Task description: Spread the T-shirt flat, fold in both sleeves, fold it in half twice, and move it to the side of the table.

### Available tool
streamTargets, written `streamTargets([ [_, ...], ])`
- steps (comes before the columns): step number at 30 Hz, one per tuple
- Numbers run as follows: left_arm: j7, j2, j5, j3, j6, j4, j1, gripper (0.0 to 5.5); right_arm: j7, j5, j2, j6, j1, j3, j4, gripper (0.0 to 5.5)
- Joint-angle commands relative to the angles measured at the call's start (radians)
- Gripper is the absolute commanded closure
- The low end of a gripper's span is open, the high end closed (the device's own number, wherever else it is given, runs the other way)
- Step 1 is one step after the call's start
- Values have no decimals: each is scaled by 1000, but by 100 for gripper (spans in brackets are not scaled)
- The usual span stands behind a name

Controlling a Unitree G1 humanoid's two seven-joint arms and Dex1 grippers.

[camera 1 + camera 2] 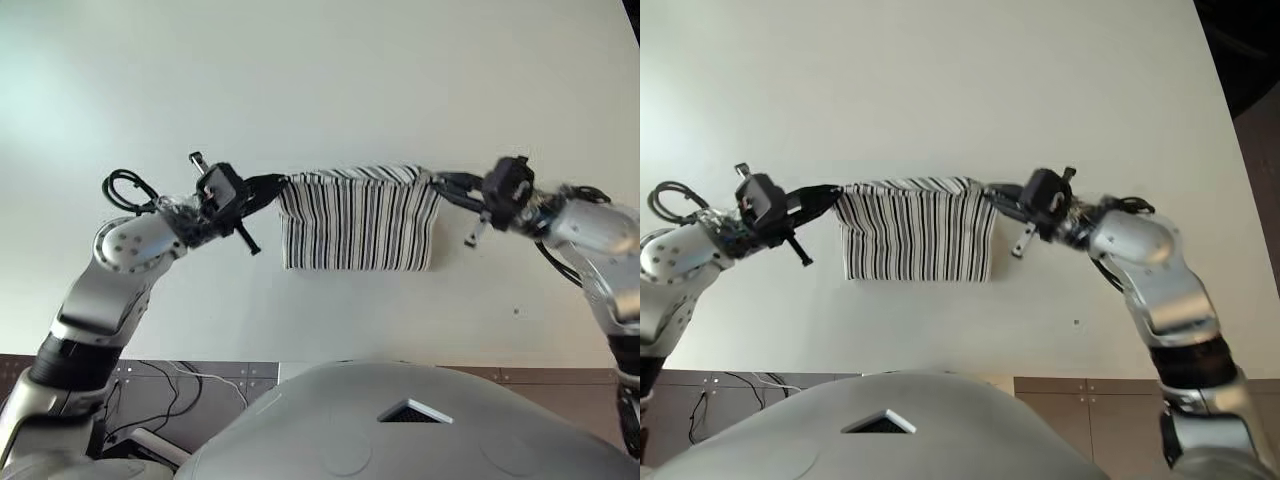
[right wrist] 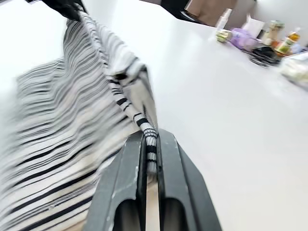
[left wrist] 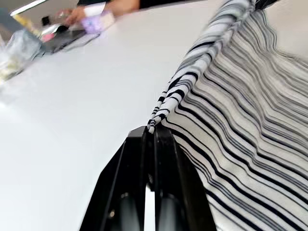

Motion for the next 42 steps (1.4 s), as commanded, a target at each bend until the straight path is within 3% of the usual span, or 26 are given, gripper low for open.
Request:
streamTargets([
  [1,11,-73,130,-46,22,117,-80,539,-39,-125,66,-1,-47,64,110,540],
  [5,28,-139,231,-63,-5,195,-80,539,-42,-200,106,-14,-69,93,175,540],
  [11,120,-303,307,-23,-52,419,-204,450,-86,-283,186,-29,-150,86,310,413],
  [16,216,-400,332,43,-82,609,-330,366,-91,-213,290,11,-214,36,310,316],
  [19,303,-410,327,131,-83,684,-336,363,-32,-113,343,160,-170,81,125,312],
  [24,466,-540,256,266,-63,534,-195,363,-250,-209,511,326,-88,207,-27,312],
  [27,513,-606,251,275,-33,437,-124,363,-338,-269,579,308,-67,261,50,312],
  [34,519,-621,269,313,-45,423,-114,363,-335,-309,550,278,-1,287,227,312],
  [38,537,-606,261,375,-64,442,-139,363,-414,-335,599,332,-19,235,318,312],
  [42,589,-621,257,442,-98,448,-132,363,-612,-284,698,351,-53,-15,344,312],
])
